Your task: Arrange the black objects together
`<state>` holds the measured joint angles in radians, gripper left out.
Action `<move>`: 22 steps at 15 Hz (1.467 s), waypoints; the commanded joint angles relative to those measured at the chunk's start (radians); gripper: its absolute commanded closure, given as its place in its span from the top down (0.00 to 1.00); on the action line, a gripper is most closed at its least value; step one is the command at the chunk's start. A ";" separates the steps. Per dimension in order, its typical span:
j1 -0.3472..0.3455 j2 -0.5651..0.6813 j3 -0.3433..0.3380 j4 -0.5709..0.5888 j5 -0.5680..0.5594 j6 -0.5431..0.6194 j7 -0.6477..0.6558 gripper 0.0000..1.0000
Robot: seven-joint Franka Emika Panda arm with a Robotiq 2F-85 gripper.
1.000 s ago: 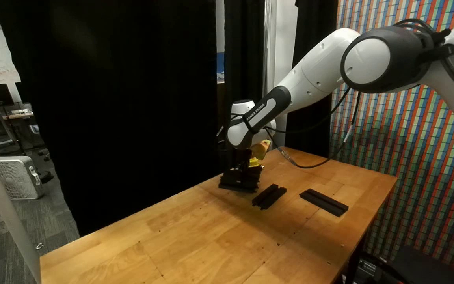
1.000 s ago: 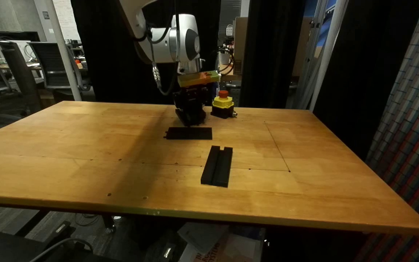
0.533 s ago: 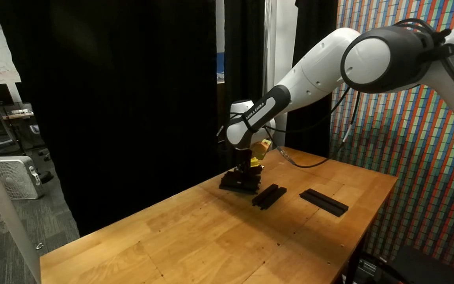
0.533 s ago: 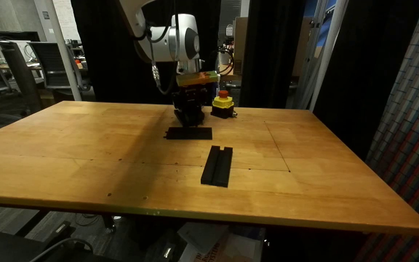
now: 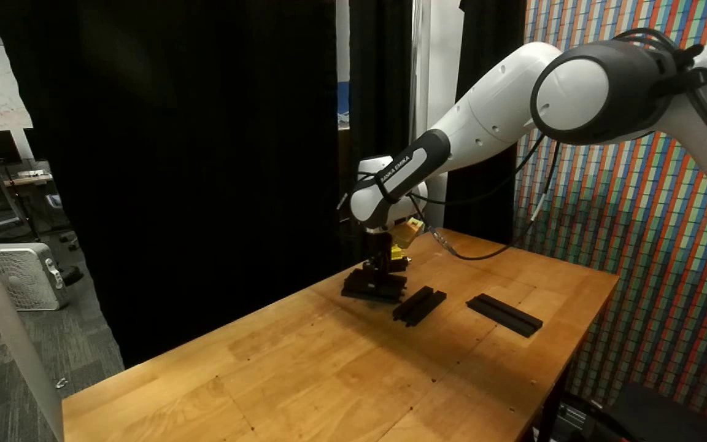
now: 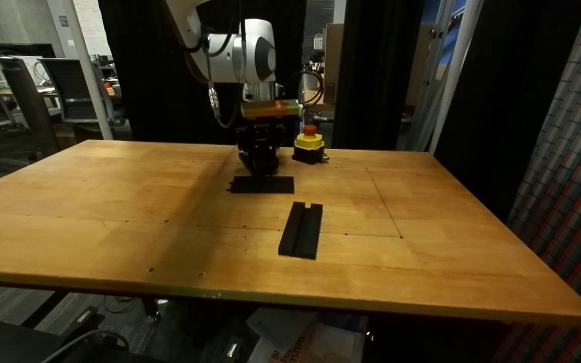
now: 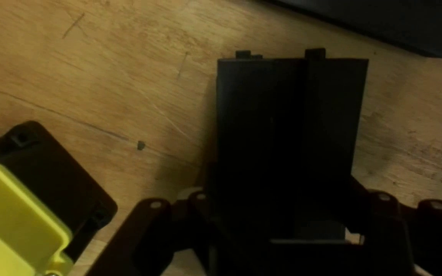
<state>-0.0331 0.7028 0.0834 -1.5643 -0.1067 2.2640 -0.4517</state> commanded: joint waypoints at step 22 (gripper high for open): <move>-0.034 -0.005 0.064 -0.019 0.038 0.010 -0.206 0.45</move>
<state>-0.0475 0.7029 0.1260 -1.5654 -0.0736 2.2476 -0.5982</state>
